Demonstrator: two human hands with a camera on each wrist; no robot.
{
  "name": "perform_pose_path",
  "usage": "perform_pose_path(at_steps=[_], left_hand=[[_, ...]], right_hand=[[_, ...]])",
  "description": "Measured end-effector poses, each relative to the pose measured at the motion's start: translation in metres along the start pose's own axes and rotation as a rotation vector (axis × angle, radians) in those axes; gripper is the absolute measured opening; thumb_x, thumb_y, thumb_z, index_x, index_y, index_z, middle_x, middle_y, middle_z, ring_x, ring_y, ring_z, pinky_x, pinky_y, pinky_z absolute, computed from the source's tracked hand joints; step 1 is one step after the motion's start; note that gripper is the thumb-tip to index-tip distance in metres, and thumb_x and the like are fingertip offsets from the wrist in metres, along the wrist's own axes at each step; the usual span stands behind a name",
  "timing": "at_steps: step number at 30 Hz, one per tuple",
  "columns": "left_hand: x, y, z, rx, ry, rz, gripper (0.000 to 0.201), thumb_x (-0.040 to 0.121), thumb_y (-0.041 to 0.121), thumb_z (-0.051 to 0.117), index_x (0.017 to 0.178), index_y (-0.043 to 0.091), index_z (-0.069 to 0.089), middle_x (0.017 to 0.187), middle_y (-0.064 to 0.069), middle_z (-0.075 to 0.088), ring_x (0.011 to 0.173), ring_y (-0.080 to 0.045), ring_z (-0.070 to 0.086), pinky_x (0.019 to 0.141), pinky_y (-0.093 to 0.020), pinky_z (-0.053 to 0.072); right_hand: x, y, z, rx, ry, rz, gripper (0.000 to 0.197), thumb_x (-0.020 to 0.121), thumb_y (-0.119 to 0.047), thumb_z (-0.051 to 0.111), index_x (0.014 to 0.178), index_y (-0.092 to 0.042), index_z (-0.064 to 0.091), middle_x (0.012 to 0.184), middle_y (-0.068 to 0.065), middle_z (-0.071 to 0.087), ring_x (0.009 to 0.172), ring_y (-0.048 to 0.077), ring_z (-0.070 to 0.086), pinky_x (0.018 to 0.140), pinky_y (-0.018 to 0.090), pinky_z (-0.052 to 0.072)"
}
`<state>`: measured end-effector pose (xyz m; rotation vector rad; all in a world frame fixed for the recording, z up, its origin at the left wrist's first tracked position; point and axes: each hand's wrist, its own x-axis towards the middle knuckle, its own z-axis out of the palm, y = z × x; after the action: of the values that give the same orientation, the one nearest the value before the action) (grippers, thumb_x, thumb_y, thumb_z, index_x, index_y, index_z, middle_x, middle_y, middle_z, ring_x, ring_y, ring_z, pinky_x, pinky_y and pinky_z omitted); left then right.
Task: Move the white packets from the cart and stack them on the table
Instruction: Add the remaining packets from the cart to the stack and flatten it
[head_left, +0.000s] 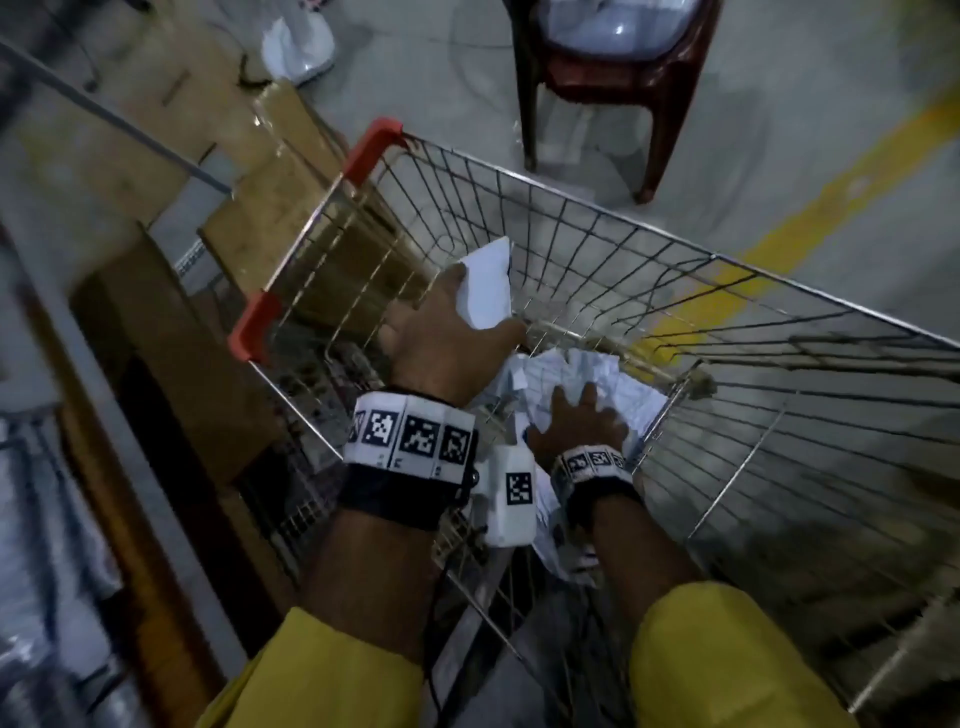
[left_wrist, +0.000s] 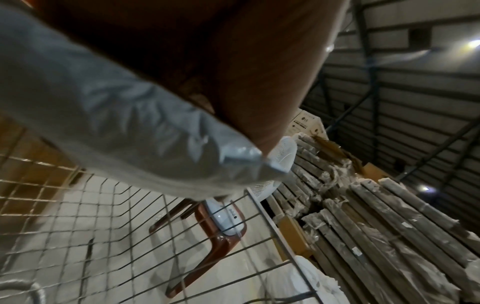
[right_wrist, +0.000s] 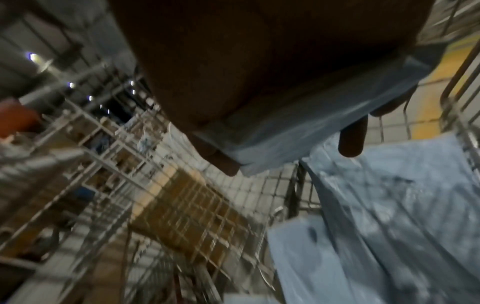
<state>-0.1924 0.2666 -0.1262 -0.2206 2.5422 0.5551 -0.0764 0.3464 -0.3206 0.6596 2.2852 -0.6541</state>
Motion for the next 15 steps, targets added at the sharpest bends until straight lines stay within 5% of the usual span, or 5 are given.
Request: perform_pose_path(at_steps=[4,6,12,15], left_hand=[[-0.043,0.007,-0.030,-0.065,0.046,0.103,0.081,0.077,0.063,0.064,0.150,0.042,0.033,0.148,-0.009,0.040,0.132,-0.032,0.042,0.107,-0.046,0.038],[-0.069,0.010,-0.048,-0.117,0.062,0.167,0.070,0.088,0.054,0.060,0.150,0.035,0.035,0.149,-0.010,0.044,0.130,-0.030,0.047,0.098,-0.037,0.040],[-0.153,-0.001,-0.096,-0.245,0.152,0.302,0.050,0.095,0.038,0.056,0.142,0.023,0.045,0.140,-0.010,0.054,0.124,-0.030,0.053,0.093,-0.031,0.038],[-0.197,-0.010,-0.114,-0.274,0.222,0.350,0.058,0.093,0.043,0.056,0.146,0.023,0.042,0.144,-0.016,0.051,0.128,-0.034,0.050,0.105,-0.038,0.040]], right_hand=[[-0.060,-0.006,-0.058,0.038,0.129,-0.026,0.071,0.081,-0.068,0.051,0.145,-0.041,0.036,0.158,0.004,0.028,0.130,0.045,0.042,0.102,0.058,0.039],[-0.097,-0.010,-0.085,0.063,0.192,-0.041,0.063,0.078,-0.066,0.053,0.135,-0.042,0.044,0.150,0.003,0.036,0.126,0.044,0.045,0.097,0.058,0.041],[-0.213,-0.008,-0.141,0.121,0.387,-0.052,0.075,0.068,-0.075,0.063,0.136,-0.044,0.052,0.153,-0.004,0.038,0.121,0.039,0.050,0.101,0.046,0.044],[-0.267,-0.003,-0.159,0.103,0.487,-0.078,0.077,0.067,-0.074,0.062,0.139,-0.046,0.049,0.158,-0.005,0.031,0.120,0.039,0.050,0.101,0.043,0.045]])
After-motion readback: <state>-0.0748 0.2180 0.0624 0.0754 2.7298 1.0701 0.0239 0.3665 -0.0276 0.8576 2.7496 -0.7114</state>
